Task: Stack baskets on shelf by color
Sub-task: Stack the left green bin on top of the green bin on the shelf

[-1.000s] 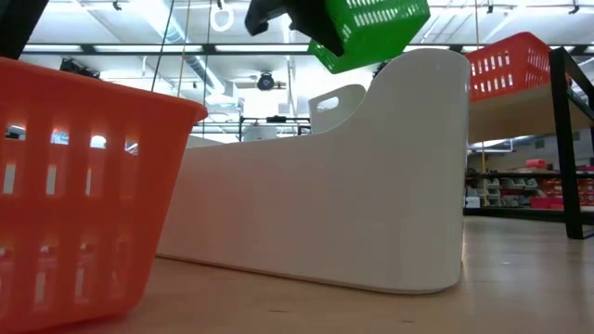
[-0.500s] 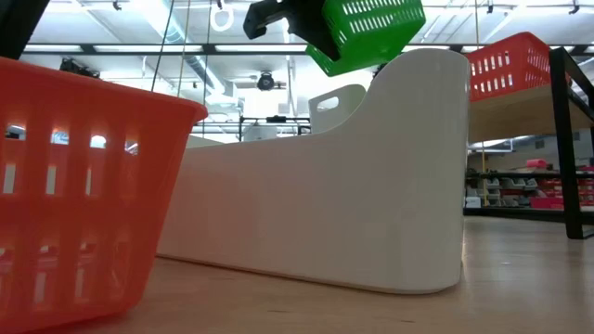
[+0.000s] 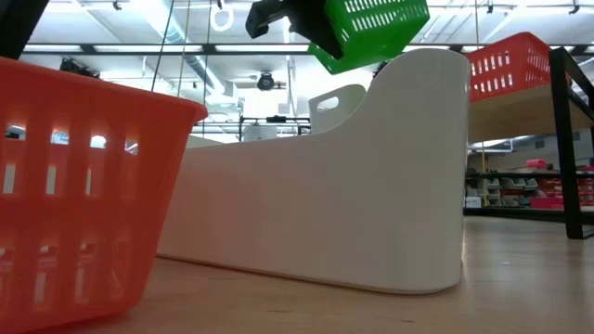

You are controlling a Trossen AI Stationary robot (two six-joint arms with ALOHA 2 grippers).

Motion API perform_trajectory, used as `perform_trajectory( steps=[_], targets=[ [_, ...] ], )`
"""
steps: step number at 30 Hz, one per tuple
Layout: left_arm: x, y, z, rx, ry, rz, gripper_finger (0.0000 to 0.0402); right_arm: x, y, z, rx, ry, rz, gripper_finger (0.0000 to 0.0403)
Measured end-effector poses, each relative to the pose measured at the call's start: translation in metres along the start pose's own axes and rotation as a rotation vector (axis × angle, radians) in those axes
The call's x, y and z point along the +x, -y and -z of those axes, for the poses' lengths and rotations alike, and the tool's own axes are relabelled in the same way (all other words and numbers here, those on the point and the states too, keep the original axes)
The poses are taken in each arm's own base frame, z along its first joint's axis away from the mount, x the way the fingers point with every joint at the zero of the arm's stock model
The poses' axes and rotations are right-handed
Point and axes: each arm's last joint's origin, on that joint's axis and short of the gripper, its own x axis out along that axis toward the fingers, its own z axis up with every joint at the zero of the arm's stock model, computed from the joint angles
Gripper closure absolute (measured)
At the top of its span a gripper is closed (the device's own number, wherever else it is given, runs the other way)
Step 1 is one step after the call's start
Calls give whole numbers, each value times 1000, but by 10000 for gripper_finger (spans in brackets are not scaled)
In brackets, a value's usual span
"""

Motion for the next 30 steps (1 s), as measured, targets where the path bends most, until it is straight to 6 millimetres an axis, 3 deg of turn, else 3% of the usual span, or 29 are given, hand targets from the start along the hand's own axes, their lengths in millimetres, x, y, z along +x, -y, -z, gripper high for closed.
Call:
perform_trajectory(
  steps=[5,11,19,25,30],
  targets=[
    [0,0,0,0,-12,-9,391,0,2,1,2,-3,2,387],
    [0,-2,0,-48,-23,-31,383,0,2,1,6,-6,7,393],
    [-13,-7,2,-144,-61,-105,276,-2,8,4,32,-2,32,395],
    [-54,-11,11,-254,-37,-203,201,-18,24,21,93,32,67,395],
    [-99,-11,26,-380,76,-253,181,-40,31,46,69,81,95,395]
  ],
)
